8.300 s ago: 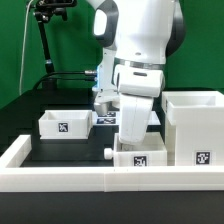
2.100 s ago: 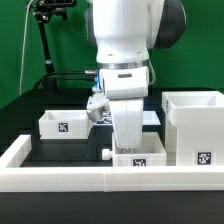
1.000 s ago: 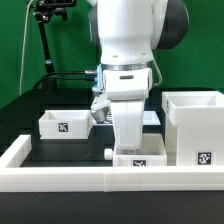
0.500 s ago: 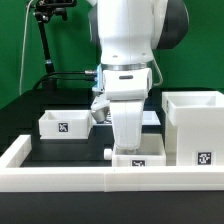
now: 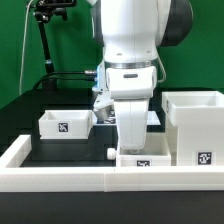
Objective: Assemble drawer
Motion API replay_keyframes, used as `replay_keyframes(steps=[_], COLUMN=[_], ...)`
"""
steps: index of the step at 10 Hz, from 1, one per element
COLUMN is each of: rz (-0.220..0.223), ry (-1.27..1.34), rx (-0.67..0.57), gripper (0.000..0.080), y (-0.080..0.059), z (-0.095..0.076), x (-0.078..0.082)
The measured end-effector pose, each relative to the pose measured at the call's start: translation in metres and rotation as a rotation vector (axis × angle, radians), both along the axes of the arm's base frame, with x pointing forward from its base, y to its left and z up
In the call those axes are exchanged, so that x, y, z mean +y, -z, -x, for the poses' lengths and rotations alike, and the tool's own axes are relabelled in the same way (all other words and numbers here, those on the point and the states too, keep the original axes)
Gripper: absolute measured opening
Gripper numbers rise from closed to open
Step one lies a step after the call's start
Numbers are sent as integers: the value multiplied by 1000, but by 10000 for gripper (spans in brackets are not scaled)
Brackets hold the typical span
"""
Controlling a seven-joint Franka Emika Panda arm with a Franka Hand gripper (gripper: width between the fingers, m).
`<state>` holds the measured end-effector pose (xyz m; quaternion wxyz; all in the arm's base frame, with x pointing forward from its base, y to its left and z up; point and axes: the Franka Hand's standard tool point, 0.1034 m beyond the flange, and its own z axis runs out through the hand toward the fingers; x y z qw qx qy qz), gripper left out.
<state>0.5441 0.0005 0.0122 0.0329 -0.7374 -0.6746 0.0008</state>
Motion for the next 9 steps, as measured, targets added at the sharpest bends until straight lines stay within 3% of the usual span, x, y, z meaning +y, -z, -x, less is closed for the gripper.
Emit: replay_keyframes(steps=[3, 9], rz=[-10, -12], ry=[-4, -39], rx=[-31, -38], gripper=[42, 42], y=[3, 3], z=[4, 4], x=[10, 12])
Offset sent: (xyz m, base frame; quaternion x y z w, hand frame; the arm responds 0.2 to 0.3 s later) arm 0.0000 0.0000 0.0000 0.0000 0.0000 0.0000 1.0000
